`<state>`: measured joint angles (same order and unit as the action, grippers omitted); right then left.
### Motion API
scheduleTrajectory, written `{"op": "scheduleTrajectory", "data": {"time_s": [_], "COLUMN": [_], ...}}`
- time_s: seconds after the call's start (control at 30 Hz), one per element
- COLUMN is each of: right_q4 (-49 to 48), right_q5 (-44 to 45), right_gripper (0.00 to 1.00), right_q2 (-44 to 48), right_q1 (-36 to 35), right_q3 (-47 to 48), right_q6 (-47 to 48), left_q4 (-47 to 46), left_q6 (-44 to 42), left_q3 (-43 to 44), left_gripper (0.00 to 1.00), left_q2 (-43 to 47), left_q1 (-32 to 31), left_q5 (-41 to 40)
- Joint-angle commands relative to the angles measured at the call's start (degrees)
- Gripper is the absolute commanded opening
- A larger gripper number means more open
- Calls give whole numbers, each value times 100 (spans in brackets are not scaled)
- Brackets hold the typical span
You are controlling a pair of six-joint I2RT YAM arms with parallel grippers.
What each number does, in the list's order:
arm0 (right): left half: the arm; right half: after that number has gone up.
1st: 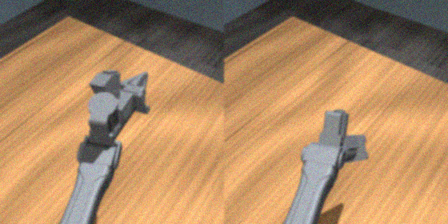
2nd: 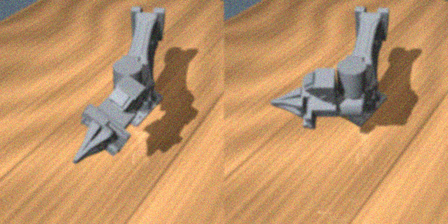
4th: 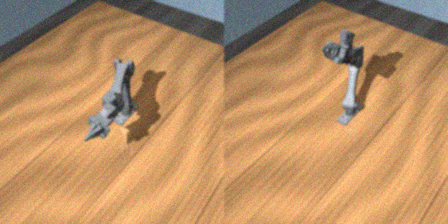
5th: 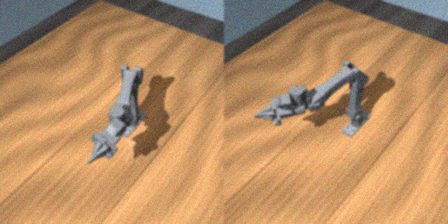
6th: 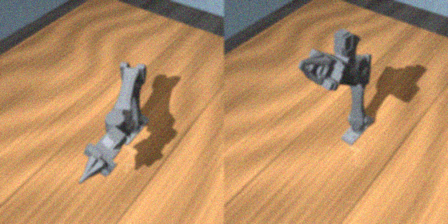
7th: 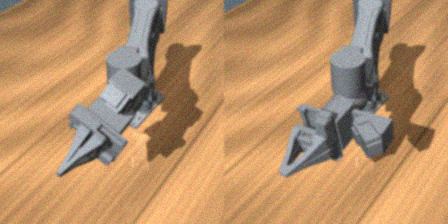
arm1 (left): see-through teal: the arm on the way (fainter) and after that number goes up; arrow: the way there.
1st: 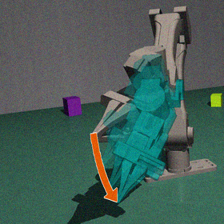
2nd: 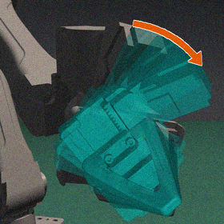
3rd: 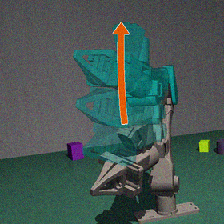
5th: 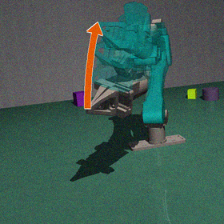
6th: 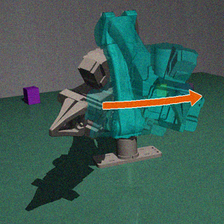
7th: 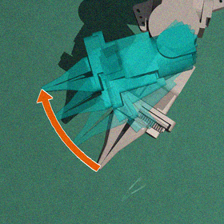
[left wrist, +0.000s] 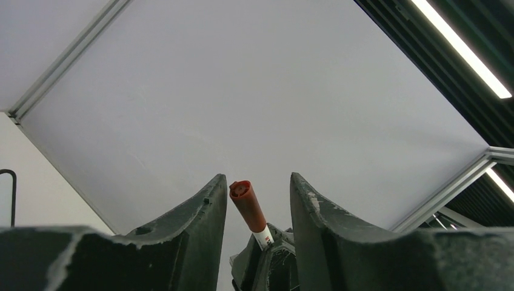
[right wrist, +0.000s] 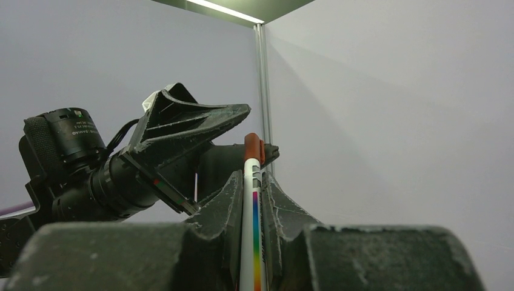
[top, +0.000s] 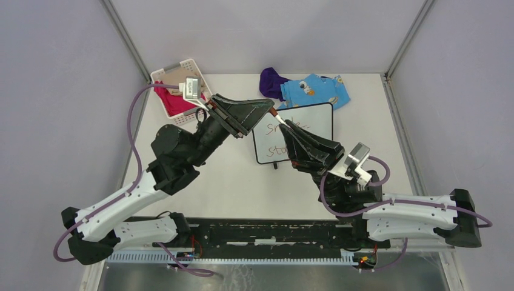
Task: Write a sentence on the whiteboard
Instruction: Close the pen cap at the center of the board.
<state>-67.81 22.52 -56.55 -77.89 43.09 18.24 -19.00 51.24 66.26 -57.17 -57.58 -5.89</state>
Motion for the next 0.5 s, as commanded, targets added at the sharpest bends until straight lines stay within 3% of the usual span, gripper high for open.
{"op": "scheduleTrajectory", "data": {"time_s": [0.0, 0.13, 0.33, 0.47], "right_q4": [-145, -144, -127, -127], "right_q5": [7, 40, 153, 185], "right_gripper": [0, 0, 0, 0], "right_q2": [74, 57, 22, -13], "right_q1": [-4, -2, -5, -4], "right_q3": [-20, -12, 6, 20], "right_q6": [-32, -22, 4, 2], "left_q4": [-323, -340, -399, -434], "left_q6": [158, 158, 312, 389], "left_q3": [11, -23, -130, -236], "left_gripper": [46, 33, 3, 2], "left_q2": [3, 13, -5, 3], "left_q1": [28, 28, 28, 28], "left_q5": [130, 146, 211, 240]}}
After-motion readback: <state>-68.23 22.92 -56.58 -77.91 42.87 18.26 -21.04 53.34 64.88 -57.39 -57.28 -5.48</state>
